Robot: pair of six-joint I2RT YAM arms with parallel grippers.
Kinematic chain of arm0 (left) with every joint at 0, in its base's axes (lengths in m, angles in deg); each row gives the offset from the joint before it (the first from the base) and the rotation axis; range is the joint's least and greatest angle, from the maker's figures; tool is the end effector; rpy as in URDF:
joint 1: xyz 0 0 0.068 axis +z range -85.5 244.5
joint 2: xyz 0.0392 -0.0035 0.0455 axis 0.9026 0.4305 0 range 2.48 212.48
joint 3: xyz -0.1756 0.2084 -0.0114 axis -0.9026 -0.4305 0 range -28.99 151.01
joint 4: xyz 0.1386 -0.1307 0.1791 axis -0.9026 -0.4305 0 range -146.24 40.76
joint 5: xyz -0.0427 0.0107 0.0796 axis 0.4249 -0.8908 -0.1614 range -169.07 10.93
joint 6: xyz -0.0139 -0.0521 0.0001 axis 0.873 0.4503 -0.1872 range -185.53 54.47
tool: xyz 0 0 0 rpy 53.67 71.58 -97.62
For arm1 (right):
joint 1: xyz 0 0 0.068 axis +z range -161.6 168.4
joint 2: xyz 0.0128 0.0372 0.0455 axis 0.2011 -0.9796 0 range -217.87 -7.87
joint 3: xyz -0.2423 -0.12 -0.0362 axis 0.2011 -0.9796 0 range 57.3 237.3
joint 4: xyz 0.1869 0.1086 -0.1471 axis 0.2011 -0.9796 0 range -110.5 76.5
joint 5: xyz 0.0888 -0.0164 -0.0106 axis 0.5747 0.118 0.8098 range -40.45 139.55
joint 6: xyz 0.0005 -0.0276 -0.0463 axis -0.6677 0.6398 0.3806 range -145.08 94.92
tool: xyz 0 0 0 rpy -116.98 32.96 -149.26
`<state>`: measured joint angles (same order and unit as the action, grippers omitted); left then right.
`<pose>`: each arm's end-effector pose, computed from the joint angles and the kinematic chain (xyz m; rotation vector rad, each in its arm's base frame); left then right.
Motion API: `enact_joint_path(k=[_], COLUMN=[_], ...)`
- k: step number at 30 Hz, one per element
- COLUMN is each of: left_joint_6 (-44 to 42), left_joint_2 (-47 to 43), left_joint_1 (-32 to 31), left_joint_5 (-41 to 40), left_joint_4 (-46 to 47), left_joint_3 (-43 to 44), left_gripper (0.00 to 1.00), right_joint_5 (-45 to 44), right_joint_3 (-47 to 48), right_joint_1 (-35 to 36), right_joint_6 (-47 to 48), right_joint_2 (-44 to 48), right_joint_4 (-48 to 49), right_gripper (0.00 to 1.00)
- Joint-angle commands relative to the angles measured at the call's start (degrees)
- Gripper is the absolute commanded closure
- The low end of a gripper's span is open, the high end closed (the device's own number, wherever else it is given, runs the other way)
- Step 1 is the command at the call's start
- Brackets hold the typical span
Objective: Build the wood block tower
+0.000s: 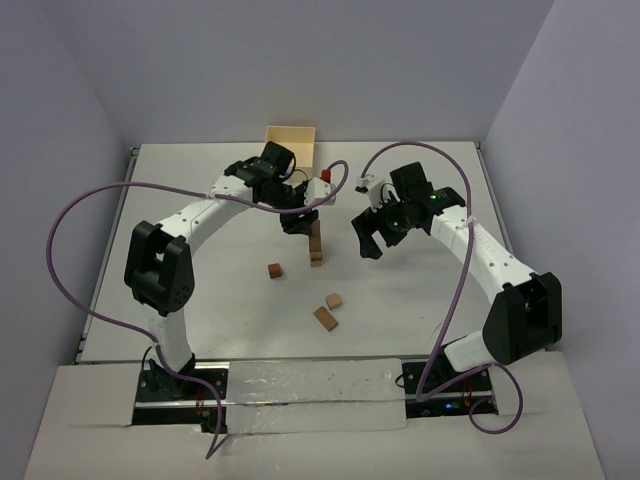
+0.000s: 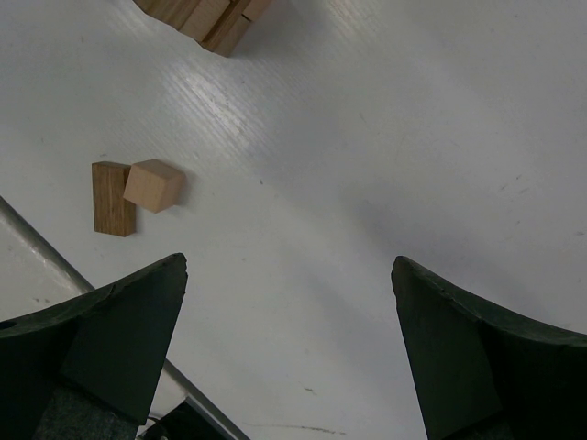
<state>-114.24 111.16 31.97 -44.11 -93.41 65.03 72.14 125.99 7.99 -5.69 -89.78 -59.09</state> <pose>0.3349 -0.2379 0.2713 1.7553 1.7164 -0.6664 0.2691 0.1102 0.2858 -0.9867 2.3601 0.5113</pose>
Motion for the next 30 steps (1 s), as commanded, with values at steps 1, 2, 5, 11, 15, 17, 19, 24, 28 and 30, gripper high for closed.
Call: enact_joint_path(k=[1,2,5,11,15,17,19,24,28,30], left_joint_6=[-0.5,-0.5,-0.5,0.7,4.2,6.5,13.1,33.8,47.8,55.1], left_joint_2=[0.6,0.5,0.1,-4.4,-11.8,-14.6,-20.1,-29.1,-36.1,-37.9], left_joint_1=[-0.2,-0.2,-0.2,-0.2,1.3,3.2,5.5,12.8,14.7,15.2], left_joint_5=[0.9,0.9,1.1,2.5,4.6,6.1,7.7,5.7,-1.7,-12.1], left_joint_4=[0.2,0.2,-0.1,-2.2,-1.1,0.5,5.7,18.9,24.5,26.6], left_joint_3=[2.6,2.6,2.9,5.7,4.7,2.4,-2.4,-12.5,-19.0,-22.2], left_gripper=[0.35,0.31,0.19,0.01,0.01,0.01,0.01,0.01,0.01,0.01], right_joint_5=[0.9,0.9,0.9,3.5,5.6,6.9,7.9,3.7,-3.0,-5.2], right_joint_3=[2.6,2.6,2.6,1.3,-1.7,-3.4,-5.1,-10.3,-13.5,-15.1], right_joint_1=[-0.4,-0.4,-0.5,-0.3,1.1,2.2,3.1,7.7,12.8,16.1], right_joint_6=[0.5,0.4,0.4,0.8,2.9,4.1,4.8,-2.5,-8.7,-11.9], right_joint_2=[-0.4,-0.4,-0.4,2.3,6.8,8.4,11.0,11.8,11.3,11.4], right_joint_4=[-0.6,-0.5,-0.6,0.4,1.4,2.1,3.2,9.7,14.2,16.6], right_gripper=[0.00,0.00,0.00,0.00,0.00,0.02,0.10,0.26,0.41,0.45])
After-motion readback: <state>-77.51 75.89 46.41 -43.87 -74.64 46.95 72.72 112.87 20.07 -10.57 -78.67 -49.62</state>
